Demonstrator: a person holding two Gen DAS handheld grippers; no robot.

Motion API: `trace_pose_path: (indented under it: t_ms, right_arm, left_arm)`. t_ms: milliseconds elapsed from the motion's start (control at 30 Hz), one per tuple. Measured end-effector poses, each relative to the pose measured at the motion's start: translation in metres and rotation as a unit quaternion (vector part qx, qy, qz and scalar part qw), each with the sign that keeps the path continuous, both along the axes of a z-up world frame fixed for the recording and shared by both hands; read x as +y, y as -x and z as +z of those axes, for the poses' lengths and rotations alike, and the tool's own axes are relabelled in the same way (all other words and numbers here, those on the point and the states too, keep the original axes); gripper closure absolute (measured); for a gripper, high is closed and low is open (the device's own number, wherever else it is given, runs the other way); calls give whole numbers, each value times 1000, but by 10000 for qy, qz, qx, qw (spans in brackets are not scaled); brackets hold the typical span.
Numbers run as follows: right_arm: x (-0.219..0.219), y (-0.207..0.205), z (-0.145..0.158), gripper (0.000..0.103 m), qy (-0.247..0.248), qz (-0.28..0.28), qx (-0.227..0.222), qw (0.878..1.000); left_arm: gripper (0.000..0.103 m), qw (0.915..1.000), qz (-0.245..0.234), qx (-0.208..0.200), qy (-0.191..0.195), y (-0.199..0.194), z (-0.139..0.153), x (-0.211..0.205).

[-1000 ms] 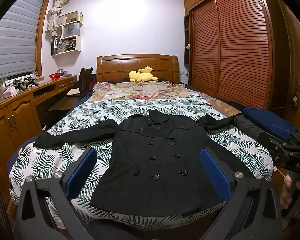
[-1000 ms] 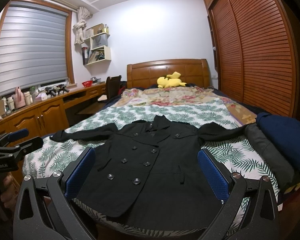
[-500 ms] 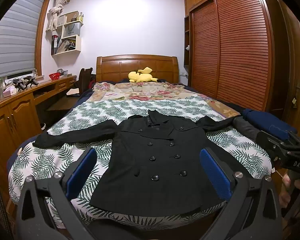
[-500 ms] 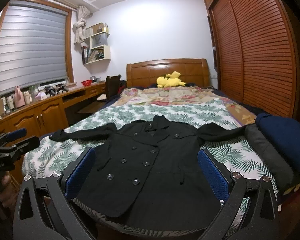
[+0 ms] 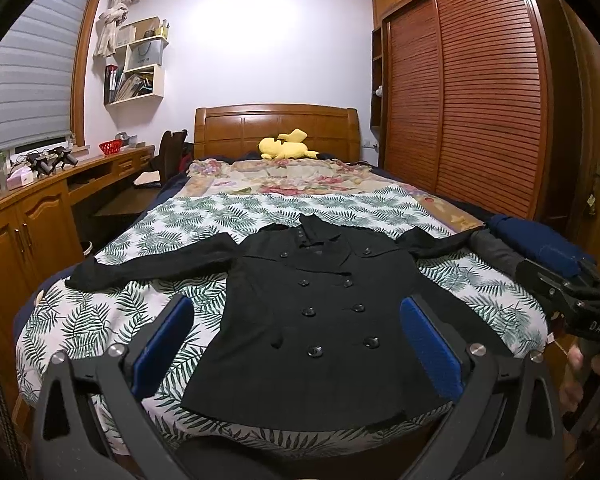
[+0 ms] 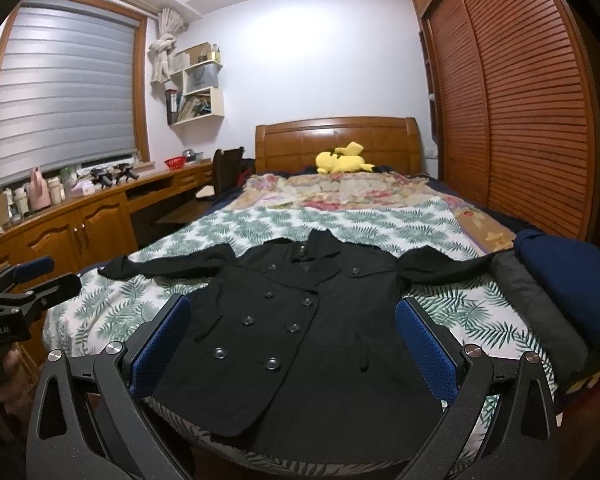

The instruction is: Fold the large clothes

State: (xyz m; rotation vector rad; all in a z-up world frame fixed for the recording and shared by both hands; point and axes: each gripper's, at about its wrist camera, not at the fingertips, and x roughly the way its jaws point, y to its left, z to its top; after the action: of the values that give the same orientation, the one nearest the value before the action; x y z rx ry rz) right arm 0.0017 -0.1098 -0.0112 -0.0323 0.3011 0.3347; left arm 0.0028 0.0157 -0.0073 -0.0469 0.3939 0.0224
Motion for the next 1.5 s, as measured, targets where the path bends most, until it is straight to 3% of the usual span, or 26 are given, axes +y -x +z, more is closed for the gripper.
trace_pose_path:
  t_ms: [167, 833, 1333, 1500]
  right_arm:
    - [11, -13, -10, 0, 379, -18, 5, 9993]
    - [70, -129, -56, 0, 556, 839, 488, 9937]
    - [167, -232, -105, 0, 929, 1805, 1071, 9733]
    - [195, -252, -132, 0, 1045, 2071, 1261, 9645]
  left_arm:
    - [0, 9998, 32, 156, 149, -14, -19, 14]
    - [0, 9923, 674, 932, 451, -64, -98, 78]
    - [0, 9838, 1160, 1276, 482, -102, -117, 140]
    - [0, 9808, 1191, 1385, 685, -121, -122, 173]
